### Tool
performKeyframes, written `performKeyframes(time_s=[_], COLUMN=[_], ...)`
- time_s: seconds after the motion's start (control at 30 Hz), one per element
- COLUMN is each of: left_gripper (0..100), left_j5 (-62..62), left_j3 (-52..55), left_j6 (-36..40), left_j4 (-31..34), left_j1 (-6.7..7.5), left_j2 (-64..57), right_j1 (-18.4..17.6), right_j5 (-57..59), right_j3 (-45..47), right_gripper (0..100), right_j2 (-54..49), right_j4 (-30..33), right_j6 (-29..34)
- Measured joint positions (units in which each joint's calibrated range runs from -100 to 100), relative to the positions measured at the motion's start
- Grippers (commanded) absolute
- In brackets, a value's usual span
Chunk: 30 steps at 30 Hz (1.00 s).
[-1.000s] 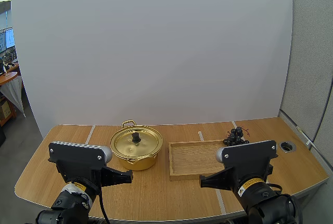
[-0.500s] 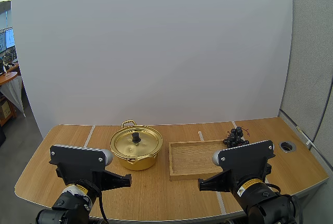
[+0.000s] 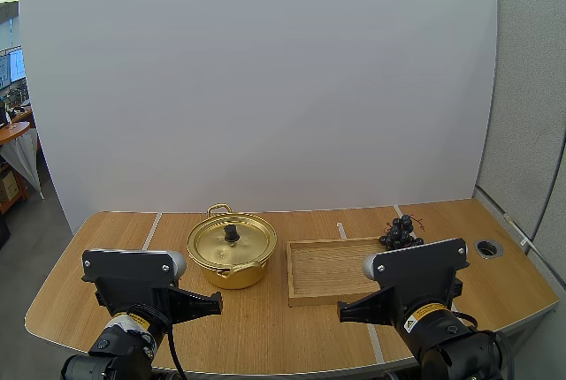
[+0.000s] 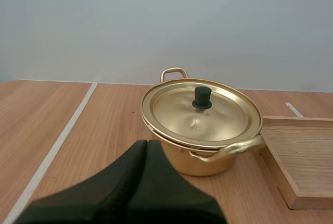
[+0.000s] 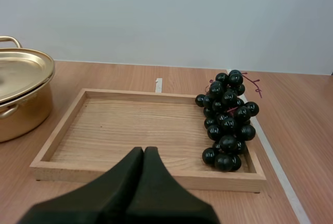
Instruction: Open the pot, put the pineapple inside, and close it
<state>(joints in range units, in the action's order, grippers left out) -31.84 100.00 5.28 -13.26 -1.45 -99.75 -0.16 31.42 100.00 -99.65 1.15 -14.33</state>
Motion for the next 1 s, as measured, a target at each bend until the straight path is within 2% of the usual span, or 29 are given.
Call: performKeyframes(time_s=[1.0], left_gripper=[0], left_j5=[0.0], left_j3=[0.0], left_j6=[0.0], left_j4=[0.1], left_j1=[0.0], left_j2=[0.0], right_j1=[0.62], right_j5=[0.15], right_j3=[0.0], right_gripper=[0], right_j2=[0.0], right_j4=[-0.34], right_j6=[0.0])
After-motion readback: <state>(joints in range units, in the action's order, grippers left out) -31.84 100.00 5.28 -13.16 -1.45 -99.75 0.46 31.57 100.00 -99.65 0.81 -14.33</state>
